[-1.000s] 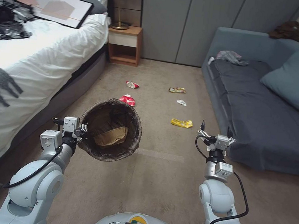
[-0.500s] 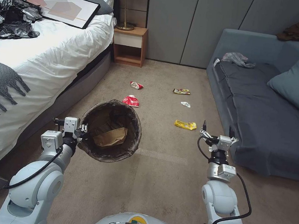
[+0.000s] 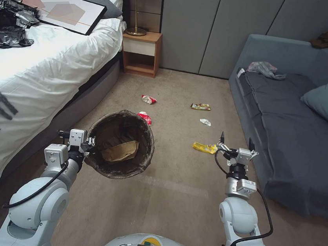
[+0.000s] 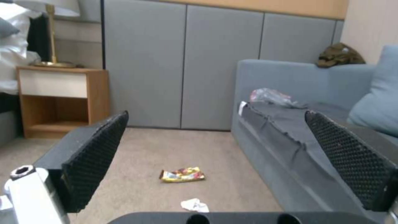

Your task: Pick up the trash bin, then pick up the garbage from the floor and place it into the trash bin.

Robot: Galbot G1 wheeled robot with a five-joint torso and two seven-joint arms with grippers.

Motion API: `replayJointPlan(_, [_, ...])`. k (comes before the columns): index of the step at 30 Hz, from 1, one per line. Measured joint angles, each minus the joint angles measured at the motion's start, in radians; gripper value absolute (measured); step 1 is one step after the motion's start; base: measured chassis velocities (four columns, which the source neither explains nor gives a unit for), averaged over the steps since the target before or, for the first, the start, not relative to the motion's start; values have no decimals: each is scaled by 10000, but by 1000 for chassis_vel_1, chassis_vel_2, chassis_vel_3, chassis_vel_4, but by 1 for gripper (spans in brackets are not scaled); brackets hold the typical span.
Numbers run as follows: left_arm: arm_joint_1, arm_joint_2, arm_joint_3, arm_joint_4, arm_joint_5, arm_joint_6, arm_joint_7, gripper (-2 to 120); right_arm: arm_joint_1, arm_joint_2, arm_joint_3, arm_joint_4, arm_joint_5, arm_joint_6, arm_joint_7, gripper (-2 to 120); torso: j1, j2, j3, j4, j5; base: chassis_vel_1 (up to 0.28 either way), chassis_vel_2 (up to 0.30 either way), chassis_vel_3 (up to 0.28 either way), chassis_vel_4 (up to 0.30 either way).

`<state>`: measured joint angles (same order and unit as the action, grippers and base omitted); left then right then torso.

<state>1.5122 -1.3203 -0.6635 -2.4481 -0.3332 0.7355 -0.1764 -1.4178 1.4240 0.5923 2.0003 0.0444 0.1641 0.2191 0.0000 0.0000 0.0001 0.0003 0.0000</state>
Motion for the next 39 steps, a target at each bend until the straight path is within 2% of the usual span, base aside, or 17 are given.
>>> replayJointPlan(7, [2,7,-11,2,0,0,-1,0,15,-28,-33,-6,1,-38,12,100,0,0,-1,-6,-1,-272,279,281,-273])
replayJointPlan(11, [32,-20,12,1,25,0,-4,0,23,-46,-39,-8,1,-52,37,100,0,0,-2,0,0,-288,288,285,-281])
replayJointPlan(22, [26,34,35,4,39,0,-6,0,35,-70,-114,-53,-6,-114,130,100,0,0,-2,-1,1,-282,274,270,-280])
replayJointPlan(29, [25,59,27,24,41,0,-22,0,22,-114,-198,-45,-10,-181,206,100,1,0,-2,0,0,-227,224,200,-220])
replayJointPlan(33, [33,62,15,31,43,0,-30,0,-34,-422,-214,187,-128,-431,293,100,3,-1,1,-3,0,-138,103,114,-93])
replayJointPlan(35, [30,40,15,30,44,0,-38,0,-26,-666,-179,346,-92,-853,530,100,1,0,-1,-3,0,-21,32,-5,-15])
replayJointPlan(36, [31,37,10,30,44,0,-41,0,11,-843,-194,472,-24,-1369,788,100,0,0,-3,-3,0,51,-45,-47,22])
replayJointPlan(37, [31,37,10,30,44,0,-41,0,11,-843,-194,472,-24,-1369,788,100,0,0,-3,-3,0,51,-45,-47,22])
replayJointPlan(39, [32,29,-19,30,44,0,-48,0,168,-1201,-302,691,242,-2727,1316,100,0,0,-3,-5,1,36,-56,-65,35])
